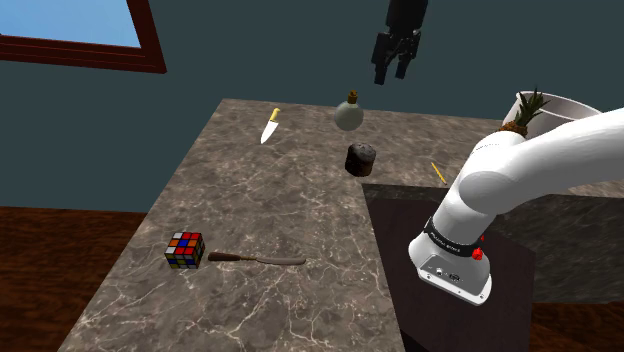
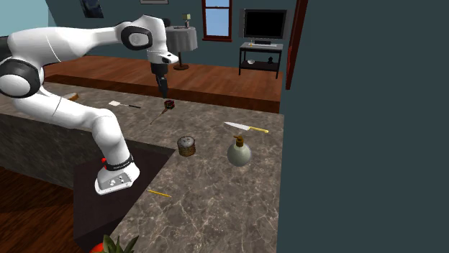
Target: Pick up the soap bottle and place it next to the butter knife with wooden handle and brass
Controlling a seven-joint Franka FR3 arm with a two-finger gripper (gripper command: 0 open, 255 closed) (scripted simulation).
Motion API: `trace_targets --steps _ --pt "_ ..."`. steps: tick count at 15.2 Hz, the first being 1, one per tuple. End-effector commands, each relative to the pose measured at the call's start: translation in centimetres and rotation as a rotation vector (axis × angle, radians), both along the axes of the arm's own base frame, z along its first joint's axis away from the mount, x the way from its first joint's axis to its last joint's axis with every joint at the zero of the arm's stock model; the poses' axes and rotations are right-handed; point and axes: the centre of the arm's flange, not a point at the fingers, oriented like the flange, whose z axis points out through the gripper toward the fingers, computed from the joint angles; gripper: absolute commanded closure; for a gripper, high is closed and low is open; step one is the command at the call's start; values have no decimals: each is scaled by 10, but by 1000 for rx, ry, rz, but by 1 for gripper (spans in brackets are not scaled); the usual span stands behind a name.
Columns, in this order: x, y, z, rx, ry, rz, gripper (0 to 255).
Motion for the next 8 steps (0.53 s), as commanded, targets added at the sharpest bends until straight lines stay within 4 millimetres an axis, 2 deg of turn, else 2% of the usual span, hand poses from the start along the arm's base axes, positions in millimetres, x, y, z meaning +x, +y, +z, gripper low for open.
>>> trace_targets --steps 1,8 --pt "0 0 0 0 0 0 0" --pt "51 -70 -34 5 2 26 0"
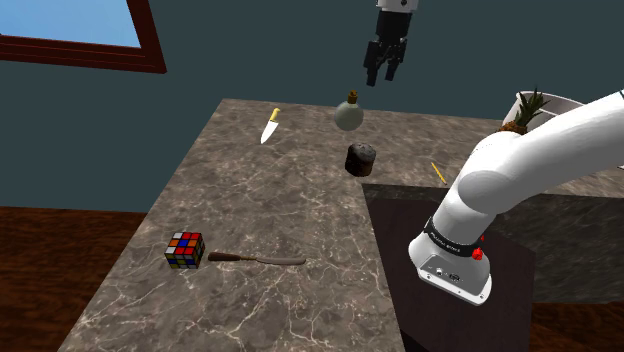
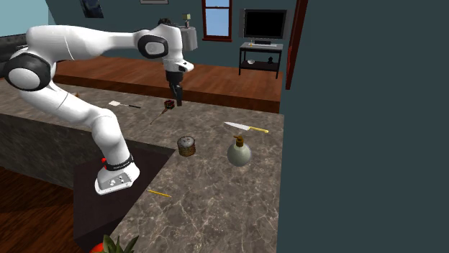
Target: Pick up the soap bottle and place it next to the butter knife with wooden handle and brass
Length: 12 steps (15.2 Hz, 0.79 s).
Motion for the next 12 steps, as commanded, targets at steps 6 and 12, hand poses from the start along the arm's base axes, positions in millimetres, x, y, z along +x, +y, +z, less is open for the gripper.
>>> trace_targets --steps 6,12 --pt "51 -71 -35 4 1 26 0" --pt "97 -129 -65 8 3 48 0"
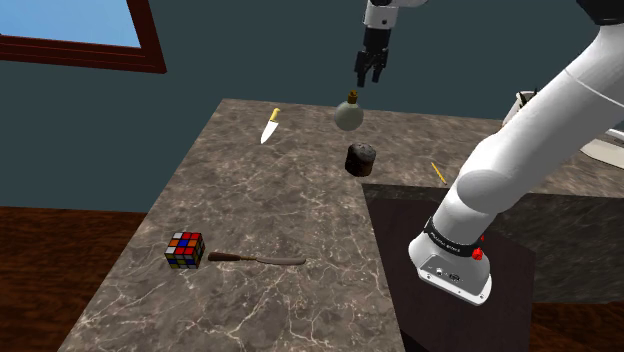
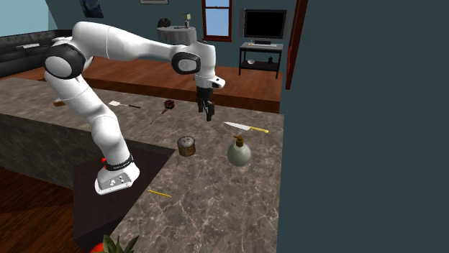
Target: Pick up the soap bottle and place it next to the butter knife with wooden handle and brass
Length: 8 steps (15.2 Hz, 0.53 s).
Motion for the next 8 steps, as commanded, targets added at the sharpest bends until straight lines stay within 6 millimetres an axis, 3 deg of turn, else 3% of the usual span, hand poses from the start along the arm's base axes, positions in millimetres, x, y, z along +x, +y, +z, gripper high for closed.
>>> trace_targets --steps 1,8 --pt "15 -17 -15 0 0 9 0" --pt "71 -82 -51 5 2 34 0"
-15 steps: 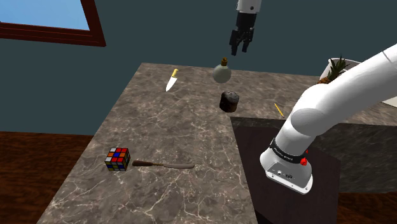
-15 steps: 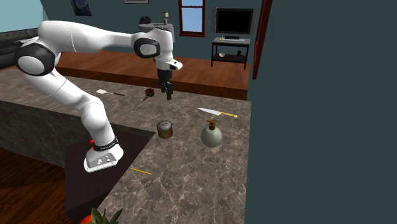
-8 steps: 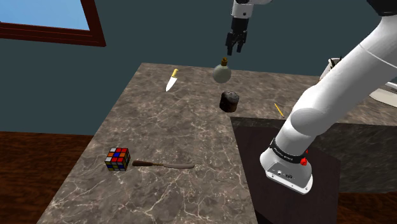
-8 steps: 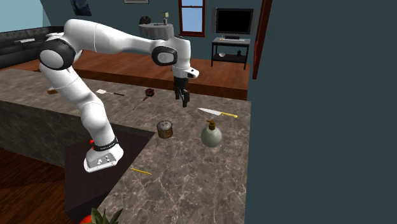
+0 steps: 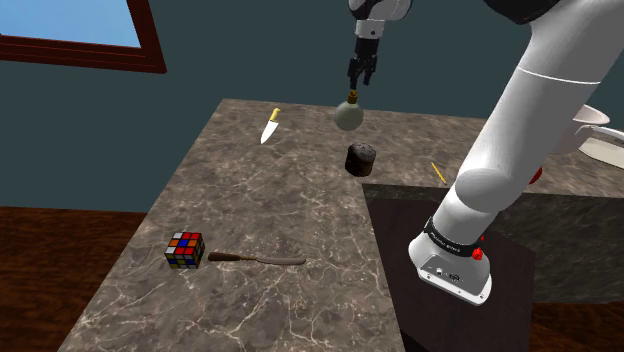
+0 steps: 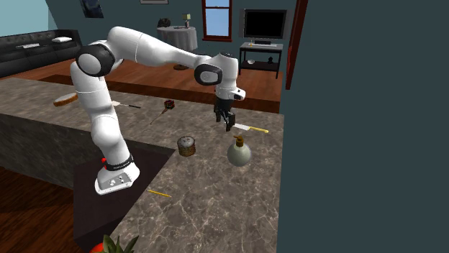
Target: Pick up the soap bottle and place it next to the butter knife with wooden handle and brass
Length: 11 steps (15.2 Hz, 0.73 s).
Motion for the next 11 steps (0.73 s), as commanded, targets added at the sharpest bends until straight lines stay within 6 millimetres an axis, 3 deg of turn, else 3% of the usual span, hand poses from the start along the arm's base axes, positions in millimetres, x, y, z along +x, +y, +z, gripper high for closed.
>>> trace_targets --steps 1,6,11 --pt "16 -20 -14 1 0 9 0" --pt "58 -66 -39 4 2 27 0" --pt "61 -70 -63 4 2 29 0"
